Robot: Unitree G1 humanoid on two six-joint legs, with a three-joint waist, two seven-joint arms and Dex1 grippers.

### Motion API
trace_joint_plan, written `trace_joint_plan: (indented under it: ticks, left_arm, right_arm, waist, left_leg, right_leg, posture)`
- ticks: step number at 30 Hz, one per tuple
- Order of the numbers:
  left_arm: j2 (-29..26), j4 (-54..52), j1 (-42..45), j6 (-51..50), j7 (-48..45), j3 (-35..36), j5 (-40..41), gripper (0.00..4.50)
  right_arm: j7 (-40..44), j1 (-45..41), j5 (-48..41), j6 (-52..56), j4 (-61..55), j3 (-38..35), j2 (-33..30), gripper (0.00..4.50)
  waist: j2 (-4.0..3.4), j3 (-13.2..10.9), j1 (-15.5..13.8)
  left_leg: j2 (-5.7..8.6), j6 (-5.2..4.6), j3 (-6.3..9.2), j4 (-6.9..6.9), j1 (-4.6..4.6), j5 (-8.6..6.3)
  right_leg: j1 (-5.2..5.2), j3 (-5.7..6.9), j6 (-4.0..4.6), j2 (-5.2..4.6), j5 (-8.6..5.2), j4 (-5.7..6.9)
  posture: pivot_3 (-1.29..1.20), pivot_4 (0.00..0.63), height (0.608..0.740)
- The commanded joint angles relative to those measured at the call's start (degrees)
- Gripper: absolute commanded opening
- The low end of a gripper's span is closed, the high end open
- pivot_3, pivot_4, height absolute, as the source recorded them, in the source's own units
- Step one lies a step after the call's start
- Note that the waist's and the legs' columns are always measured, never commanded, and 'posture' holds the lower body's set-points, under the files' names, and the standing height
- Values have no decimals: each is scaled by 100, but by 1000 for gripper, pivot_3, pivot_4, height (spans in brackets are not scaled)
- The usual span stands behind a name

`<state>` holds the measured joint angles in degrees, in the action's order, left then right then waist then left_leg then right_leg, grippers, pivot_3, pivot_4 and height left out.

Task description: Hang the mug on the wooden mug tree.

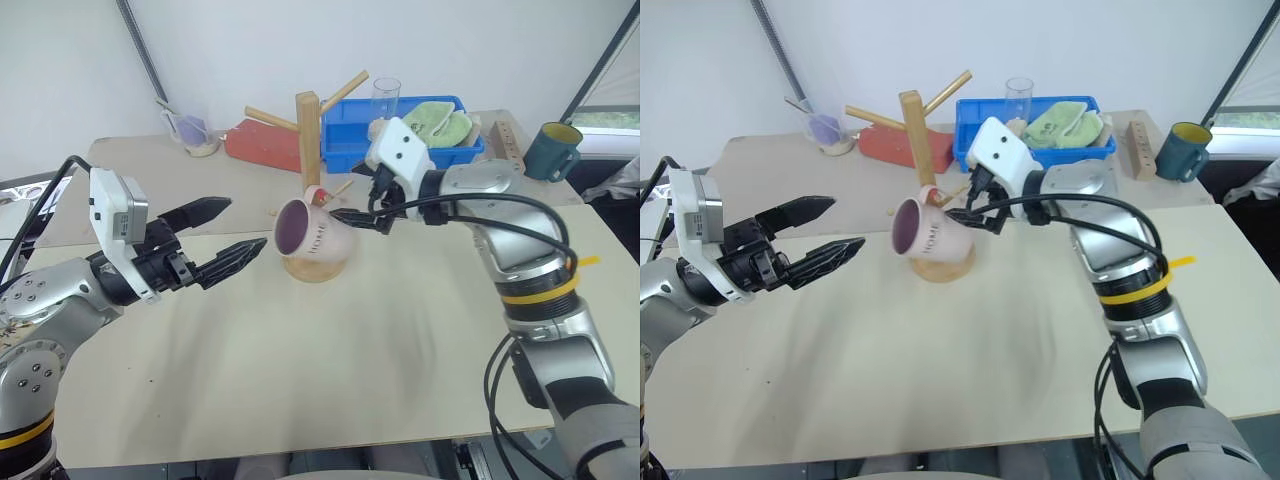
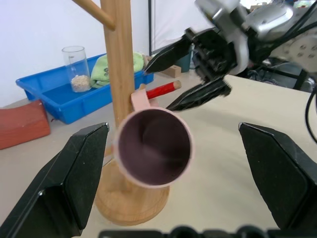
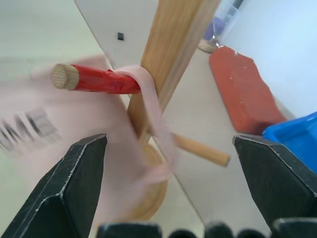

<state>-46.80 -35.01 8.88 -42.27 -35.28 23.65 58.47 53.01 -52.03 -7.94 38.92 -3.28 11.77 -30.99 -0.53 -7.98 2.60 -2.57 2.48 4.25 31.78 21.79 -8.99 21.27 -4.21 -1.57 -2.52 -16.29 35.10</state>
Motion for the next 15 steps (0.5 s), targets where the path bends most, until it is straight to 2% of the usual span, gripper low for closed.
trace_joint_plan:
  ticks: [1, 5, 10, 15]
  left_arm:
    - [-140, 111, 25, 103, 28, 92, -247, 4500]
    - [-366, 402, -112, 113, 33, 327, -684, 4500]
    - [-783, 677, -500, 123, -161, 620, -1189, 4500]
    - [-893, 909, -441, 279, -411, 622, -1423, 4500]
  right_arm:
    - [283, -265, -481, 289, -293, -525, -277, 4483]
    - [709, 158, -1132, 87, -322, -1158, -613, 4483]
    - [774, 1021, -1287, -447, -92, -1711, -966, 4483]
    - [625, 1403, -1360, -591, -148, -1836, -970, 4483]
  waist:
    - [1, -1, 3]
    - [8, -4, -2]
    - [15, -9, -1]
    - [11, -28, 13]
  left_leg:
    - [0, 5, 0, 0, -1, -3]
    - [0, 6, 0, -1, -2, -4]
    - [-1, 11, -6, 0, -1, -7]
    - [-3, 13, -14, -1, 0, -9]
  right_leg:
    - [1, 0, 0, 0, 0, -1]
    - [2, 0, 3, 0, -2, -4]
    - [3, 0, 9, -7, -5, -11]
    - [14, -2, 10, -11, -6, -9]
  posture:
    - [0, 150, 740]
    - [0, 150, 740]
    - [0, 150, 740]
    - [0, 150, 740]
